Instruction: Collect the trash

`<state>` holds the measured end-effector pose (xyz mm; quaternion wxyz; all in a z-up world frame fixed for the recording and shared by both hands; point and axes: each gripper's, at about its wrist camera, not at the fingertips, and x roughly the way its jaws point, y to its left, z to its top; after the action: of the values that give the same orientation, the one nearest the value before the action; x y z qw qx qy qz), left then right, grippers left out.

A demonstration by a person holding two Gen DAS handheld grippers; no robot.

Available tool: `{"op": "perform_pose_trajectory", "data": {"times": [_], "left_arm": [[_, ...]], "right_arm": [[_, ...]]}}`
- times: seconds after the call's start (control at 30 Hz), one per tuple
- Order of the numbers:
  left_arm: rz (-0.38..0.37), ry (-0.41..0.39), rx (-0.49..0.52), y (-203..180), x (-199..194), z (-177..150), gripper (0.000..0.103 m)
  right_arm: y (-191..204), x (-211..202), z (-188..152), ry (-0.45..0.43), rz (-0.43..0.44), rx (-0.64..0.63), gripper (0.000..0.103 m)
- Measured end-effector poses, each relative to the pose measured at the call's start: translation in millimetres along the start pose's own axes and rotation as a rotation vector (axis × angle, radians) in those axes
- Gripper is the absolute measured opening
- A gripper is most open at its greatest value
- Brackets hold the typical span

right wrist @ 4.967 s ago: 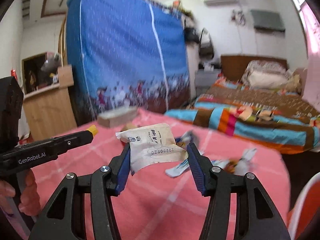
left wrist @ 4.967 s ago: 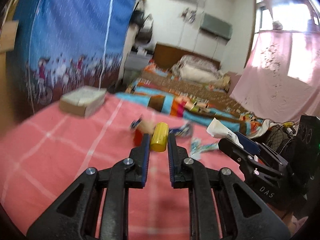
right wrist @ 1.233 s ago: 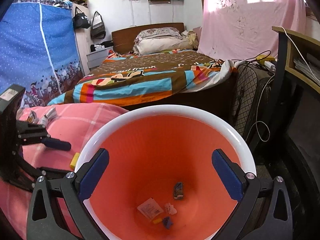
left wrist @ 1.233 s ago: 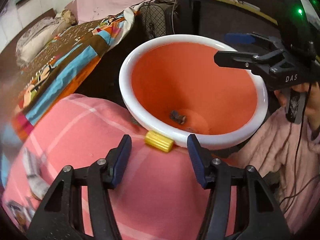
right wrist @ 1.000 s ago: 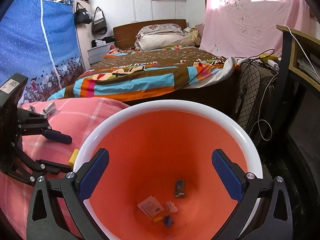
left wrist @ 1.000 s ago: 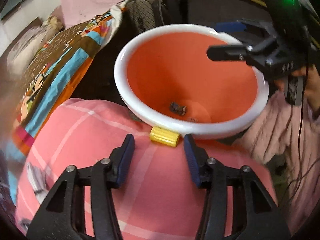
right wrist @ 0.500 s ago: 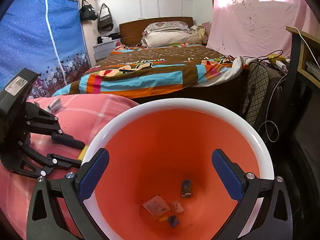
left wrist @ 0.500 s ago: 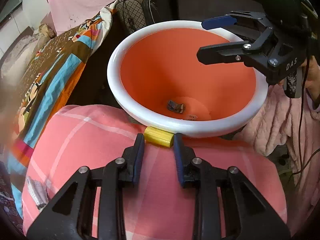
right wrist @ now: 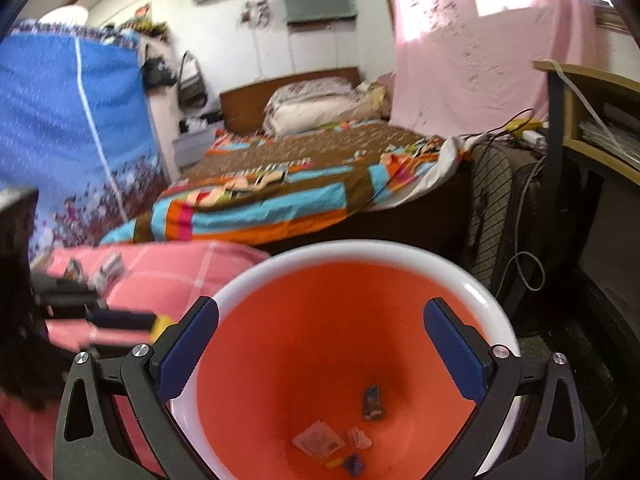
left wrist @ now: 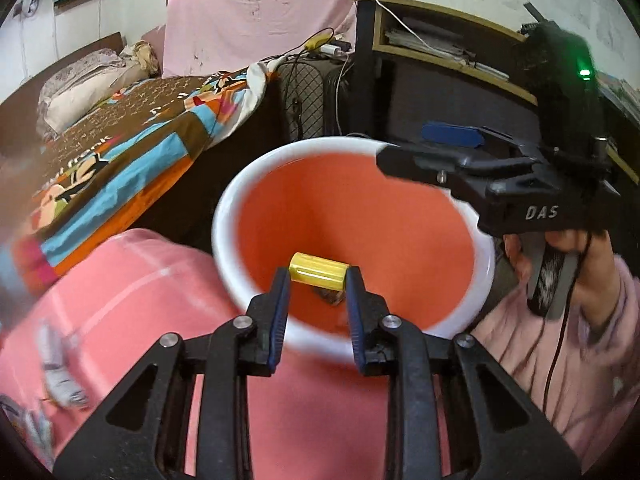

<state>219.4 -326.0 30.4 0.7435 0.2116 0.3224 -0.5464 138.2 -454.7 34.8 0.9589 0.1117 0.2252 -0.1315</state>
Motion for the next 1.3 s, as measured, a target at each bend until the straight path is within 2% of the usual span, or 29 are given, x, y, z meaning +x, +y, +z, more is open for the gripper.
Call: {"op": "perform_pose_trajectory", "data": {"times": [0.17, 0.3, 0.5, 0.63, 0.7, 0.93, 1.03, 1.3], "left_arm": [[0.000, 0.024, -0.044, -9.0, 16.9, 9.8, 0.032], [0.013, 0.016, -0.083, -11.4, 10.6, 10.0, 0.039], [0.097, -0.059, -0.179, -4.2, -19.0, 6.1, 0.052], [0.227, -0.163, -0.260, 1.6, -57.0, -2.9, 0.063], [0.292, -0.228, -0.305, 4.5, -78.9, -10.2, 0.078], [0.540, -0.480, -0.478, 9.3, -157.1, -46.5, 0.103], [0.641, -0.576, -0.526, 9.4, -184.1, -65.0, 0.103], [0.868, -0.686, -0.544, 8.7, -231.0, -110.2, 0.103]], "right_arm": [[-17.1, -18.4, 8.3, -0.099, -0.061, 0.068, 0.103], [-26.2, -25.1, 12.8, -0.138, -0.088, 0.110, 0.103], [-26.2, -33.8, 20.0, -0.199, -0.077, 0.146, 0.103], [-12.0, -42.3, 25.0, -0.266, -0.047, 0.136, 0.103], [-2.7, -47.5, 27.9, -0.305, -0.022, 0.131, 0.103], [40.0, -64.3, 33.7, -0.447, 0.075, 0.063, 0.103], [61.3, -69.3, 32.8, -0.498, 0.130, 0.027, 0.103], [113.5, -78.1, 26.5, -0.612, 0.251, -0.042, 0.103]]}}
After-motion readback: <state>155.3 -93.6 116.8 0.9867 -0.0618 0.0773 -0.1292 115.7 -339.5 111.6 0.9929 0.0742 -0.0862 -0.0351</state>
